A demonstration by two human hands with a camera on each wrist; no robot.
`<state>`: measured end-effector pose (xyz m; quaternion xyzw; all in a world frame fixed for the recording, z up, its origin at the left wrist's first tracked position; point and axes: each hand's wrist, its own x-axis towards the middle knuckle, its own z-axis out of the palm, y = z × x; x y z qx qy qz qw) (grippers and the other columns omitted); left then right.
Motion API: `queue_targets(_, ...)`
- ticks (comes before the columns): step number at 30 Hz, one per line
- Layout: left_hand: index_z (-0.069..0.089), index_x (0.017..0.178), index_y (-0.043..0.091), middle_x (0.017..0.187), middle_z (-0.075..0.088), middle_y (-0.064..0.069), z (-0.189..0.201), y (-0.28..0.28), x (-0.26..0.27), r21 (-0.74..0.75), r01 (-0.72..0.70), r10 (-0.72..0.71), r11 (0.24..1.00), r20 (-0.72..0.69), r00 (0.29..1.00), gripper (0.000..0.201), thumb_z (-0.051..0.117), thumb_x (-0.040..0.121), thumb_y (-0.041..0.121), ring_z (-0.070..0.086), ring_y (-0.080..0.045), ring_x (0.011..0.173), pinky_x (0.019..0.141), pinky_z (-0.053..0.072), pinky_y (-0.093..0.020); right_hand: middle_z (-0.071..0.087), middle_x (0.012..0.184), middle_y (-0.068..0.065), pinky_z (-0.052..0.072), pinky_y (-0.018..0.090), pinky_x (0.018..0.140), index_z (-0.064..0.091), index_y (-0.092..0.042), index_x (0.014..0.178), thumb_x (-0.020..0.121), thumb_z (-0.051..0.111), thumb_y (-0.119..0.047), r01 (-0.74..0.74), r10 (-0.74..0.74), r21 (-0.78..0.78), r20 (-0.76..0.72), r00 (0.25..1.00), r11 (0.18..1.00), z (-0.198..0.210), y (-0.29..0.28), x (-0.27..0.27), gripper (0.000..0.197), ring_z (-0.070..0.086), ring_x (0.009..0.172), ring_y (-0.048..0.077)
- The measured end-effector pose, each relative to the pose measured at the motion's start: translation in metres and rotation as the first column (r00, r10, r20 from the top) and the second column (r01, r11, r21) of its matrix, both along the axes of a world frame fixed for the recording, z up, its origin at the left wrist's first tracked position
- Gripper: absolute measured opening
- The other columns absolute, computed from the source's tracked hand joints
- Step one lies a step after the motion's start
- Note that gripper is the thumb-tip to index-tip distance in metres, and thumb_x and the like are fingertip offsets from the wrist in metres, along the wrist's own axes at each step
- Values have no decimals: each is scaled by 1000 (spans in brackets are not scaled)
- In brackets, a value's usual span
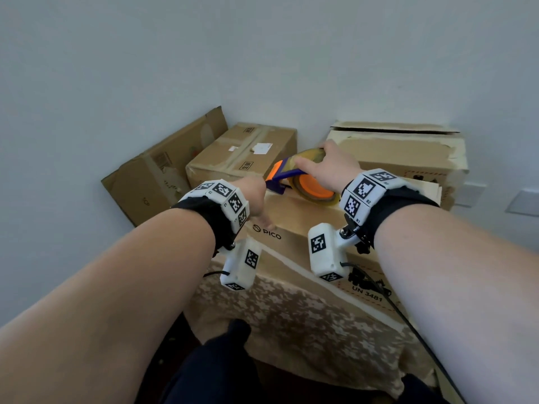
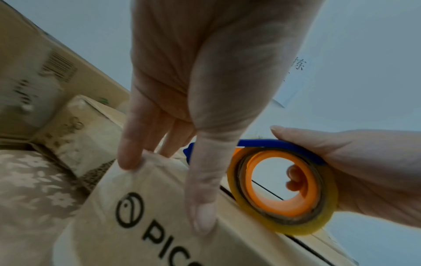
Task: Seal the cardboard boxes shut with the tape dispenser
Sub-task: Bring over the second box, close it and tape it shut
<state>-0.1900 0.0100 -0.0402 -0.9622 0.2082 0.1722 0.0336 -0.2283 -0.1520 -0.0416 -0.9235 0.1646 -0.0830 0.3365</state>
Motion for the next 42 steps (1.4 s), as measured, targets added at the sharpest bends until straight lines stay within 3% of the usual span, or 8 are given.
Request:
queue_targets(2,57,115,6,83,67,-7,3,-11,6,4,18,-18,1000,20,1000,75,86,59,47,66,-24,73,69,56,-35,58,113,8,48,40,86,42,-15,130,83,55,-61,20,-20,-21,8,1000,1000,2,-12,8,68,57,101,30)
queue_targets(6,56,121,9,102,68,-9,9,-30,15,96,57,-53,994,-38,998,65,80,71,42,67,-24,93,88,54,-38,58,116,7,45,36,84,46,-13,127,82,57,-63,70,-69,33,-19,997,997,2,-35,19,68,56,101,27)
queue_targets(9,54,124,12,107,67,-8,9,-30,20,82,69,-61,994,-101,993,64,80,73,39,69,-22,90,88,55,-38,59,115,6,44,34,85,49,-13,126,84,57,-62,86,-85,55,-17,996,995,2,-40,21,66,56,103,27)
queue_targets(15,36,133,6,124,53,-8,-3,-37,13,135,214,-211,967,-42,977,95,76,65,59,54,-25,108,86,45,-34,58,118,6,41,31,80,46,-12,133,83,57,-63,92,-88,62,-64,994,994,8,-39,22,72,55,102,26)
queue_targets(23,37,132,7,116,57,-7,-2,-43,21,261,226,-237,939,11,972,98,75,62,65,59,-27,105,87,50,-35,62,93,4,46,33,73,58,-13,97,77,63,-61,61,-57,94,-47,997,994,7,-45,28,52,58,84,21)
queue_targets(29,35,137,5,120,57,-8,-1,-51,21,342,205,-223,917,16,975,105,71,62,69,58,-29,109,90,48,-36,62,98,2,46,34,80,57,-15,101,75,66,-60,17,-13,119,-33,999,993,6,-51,27,53,59,94,23)
queue_targets(33,31,138,4,123,56,-10,-2,-55,20,394,178,-199,902,13,980,110,69,61,72,58,-31,110,93,49,-38,57,77,1,40,32,70,56,-15,78,79,66,-51,-21,23,144,-14,1000,989,6,-52,22,37,55,77,20)
queue_targets(42,38,134,5,122,56,-10,0,-52,21,381,222,-247,898,17,969,99,73,63,65,57,-31,111,92,47,-39,49,68,5,35,34,70,55,-19,67,80,63,-43,16,-13,189,-15,1000,982,16,-79,-16,29,46,68,18)
